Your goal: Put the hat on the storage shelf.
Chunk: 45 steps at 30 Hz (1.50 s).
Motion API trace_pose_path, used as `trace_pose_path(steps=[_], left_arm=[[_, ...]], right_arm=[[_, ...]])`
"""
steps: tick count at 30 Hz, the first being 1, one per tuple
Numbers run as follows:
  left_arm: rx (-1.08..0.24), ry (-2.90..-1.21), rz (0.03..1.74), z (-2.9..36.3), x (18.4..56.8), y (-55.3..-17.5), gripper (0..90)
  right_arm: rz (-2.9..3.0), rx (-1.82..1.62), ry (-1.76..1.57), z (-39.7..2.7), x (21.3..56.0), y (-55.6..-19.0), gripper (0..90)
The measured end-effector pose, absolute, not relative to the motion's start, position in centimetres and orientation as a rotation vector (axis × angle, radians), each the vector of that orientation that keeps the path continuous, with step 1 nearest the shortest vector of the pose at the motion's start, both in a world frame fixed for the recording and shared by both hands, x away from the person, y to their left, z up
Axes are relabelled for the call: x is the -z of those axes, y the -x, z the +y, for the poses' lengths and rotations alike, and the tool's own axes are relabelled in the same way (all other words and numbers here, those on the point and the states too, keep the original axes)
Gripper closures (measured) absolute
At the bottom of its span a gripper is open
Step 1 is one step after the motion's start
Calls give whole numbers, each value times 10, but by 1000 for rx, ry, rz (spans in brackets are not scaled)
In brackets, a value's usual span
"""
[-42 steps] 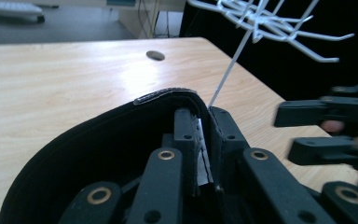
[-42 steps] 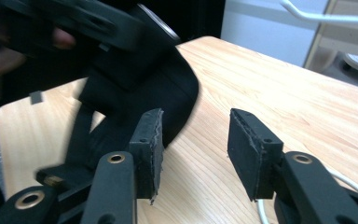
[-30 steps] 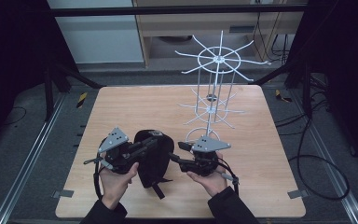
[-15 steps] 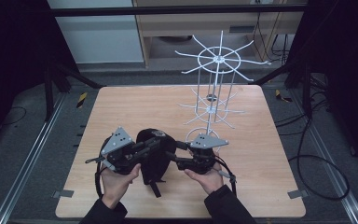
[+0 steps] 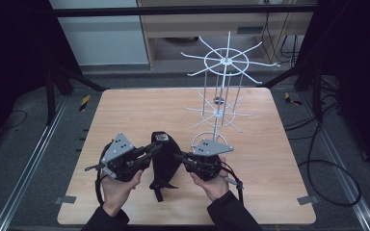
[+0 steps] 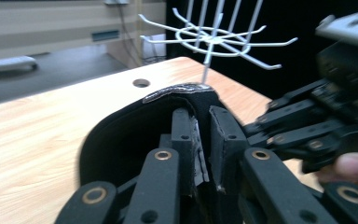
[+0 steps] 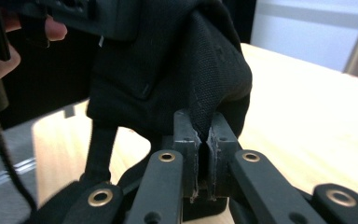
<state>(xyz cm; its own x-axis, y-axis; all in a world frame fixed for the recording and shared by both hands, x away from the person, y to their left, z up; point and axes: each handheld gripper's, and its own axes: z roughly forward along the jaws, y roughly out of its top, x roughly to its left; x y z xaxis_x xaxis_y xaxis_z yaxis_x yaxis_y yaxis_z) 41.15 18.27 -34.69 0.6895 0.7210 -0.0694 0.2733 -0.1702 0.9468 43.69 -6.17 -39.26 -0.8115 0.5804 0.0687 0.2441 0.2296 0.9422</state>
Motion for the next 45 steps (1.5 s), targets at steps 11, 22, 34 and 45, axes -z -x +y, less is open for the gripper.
trace_pose_path(steps=[11, 22, 34, 45], left_arm=[[-516, -1718, 922, 229, 361, -404, 789], [-535, -1696, 1093, 282, 383, -409, 788], [-520, -1737, 1250, 320, 421, -422, 788], [-483, -1844, 1370, 336, 452, -424, 782]], right_arm=[[2234, -1513, -701, -18, 382, -435, 776], [2213, -1533, -690, -2, 384, -437, 534], [2277, -1363, -774, -47, 419, -431, 491], [2274, -1292, -822, -77, 440, -425, 484]])
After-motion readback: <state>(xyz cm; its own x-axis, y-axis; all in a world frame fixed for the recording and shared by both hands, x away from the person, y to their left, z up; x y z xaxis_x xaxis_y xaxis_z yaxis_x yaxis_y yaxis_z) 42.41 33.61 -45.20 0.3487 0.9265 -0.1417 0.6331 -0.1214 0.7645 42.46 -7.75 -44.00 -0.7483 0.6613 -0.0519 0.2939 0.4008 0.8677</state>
